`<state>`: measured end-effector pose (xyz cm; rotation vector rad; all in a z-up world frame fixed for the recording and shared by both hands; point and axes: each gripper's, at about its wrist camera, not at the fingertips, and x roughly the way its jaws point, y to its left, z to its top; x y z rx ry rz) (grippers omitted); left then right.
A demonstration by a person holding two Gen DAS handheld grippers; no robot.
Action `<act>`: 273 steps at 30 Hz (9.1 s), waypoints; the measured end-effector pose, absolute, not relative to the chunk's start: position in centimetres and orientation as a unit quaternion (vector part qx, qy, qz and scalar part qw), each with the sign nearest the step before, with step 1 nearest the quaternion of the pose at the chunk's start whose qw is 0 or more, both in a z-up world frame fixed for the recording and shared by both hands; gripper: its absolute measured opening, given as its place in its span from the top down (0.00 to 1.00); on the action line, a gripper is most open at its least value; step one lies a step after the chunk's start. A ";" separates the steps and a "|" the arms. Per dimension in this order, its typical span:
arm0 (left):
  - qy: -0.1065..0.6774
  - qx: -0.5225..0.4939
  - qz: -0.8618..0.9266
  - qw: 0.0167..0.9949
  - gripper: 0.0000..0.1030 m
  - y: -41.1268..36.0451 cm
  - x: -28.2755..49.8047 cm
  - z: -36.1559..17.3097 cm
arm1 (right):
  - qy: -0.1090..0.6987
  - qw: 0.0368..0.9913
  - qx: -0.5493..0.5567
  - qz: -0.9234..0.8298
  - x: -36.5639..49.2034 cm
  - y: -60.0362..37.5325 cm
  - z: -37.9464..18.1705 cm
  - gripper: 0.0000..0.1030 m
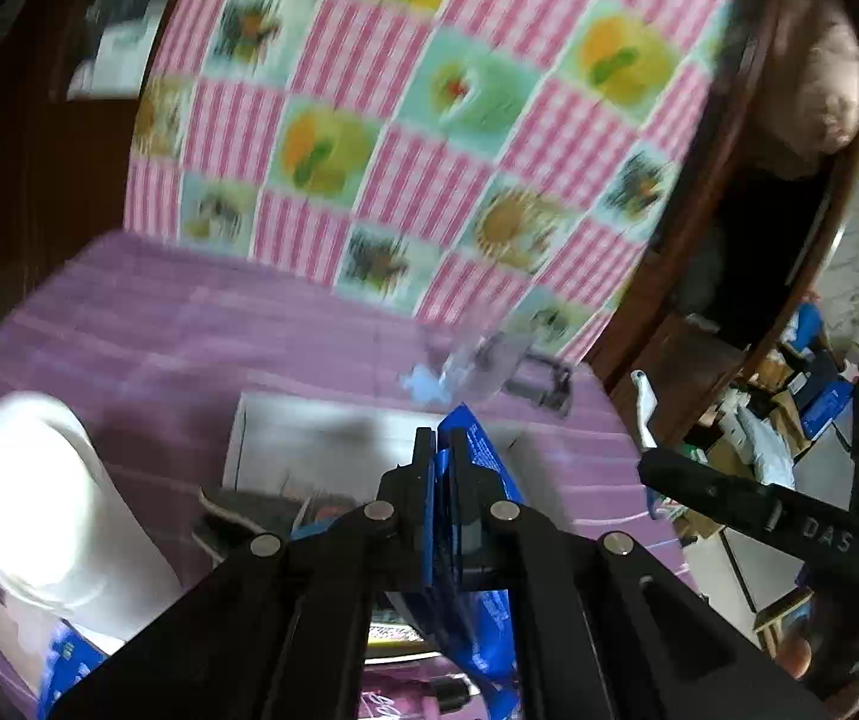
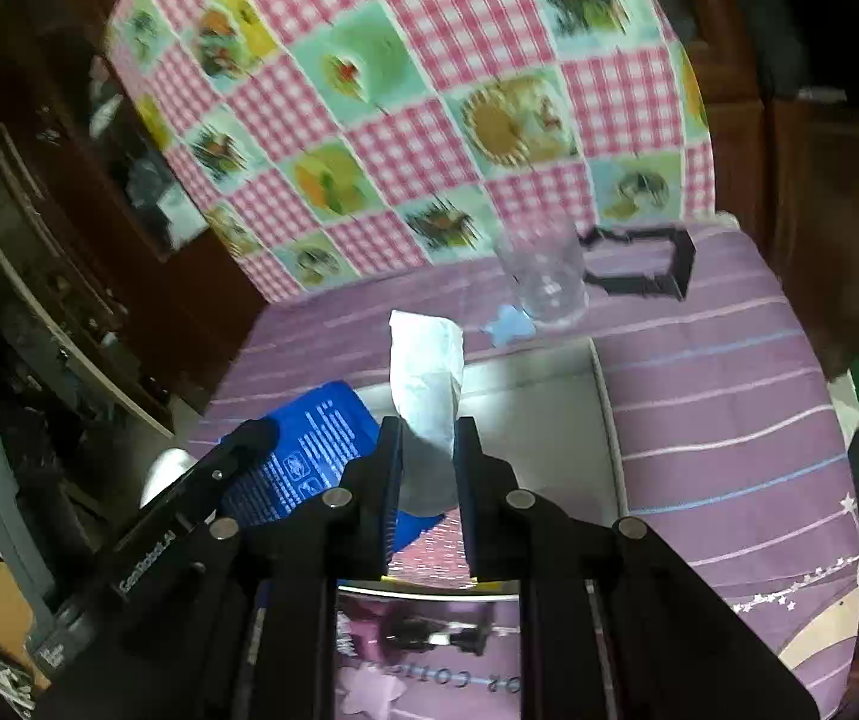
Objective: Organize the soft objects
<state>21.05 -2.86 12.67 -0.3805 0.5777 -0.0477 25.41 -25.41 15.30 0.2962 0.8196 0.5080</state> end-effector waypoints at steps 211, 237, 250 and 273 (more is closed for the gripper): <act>0.321 -0.025 0.046 0.946 0.21 -7.0 19.2 6.3 | 0.371 0.743 0.472 0.295 26.7 -30.3 3.0 0.92; 0.377 0.006 0.029 0.926 0.21 -7.9 20.2 4.6 | 0.439 0.853 0.186 0.211 25.5 -25.4 6.6 0.34; 0.345 -0.026 0.005 0.938 0.21 -7.5 18.9 6.9 | 0.468 0.828 0.213 0.223 24.6 -27.4 9.5 0.34; 0.422 0.040 -0.007 0.906 0.21 -8.6 8.8 2.7 | 0.436 0.879 0.007 0.192 15.0 -25.6 5.6 0.34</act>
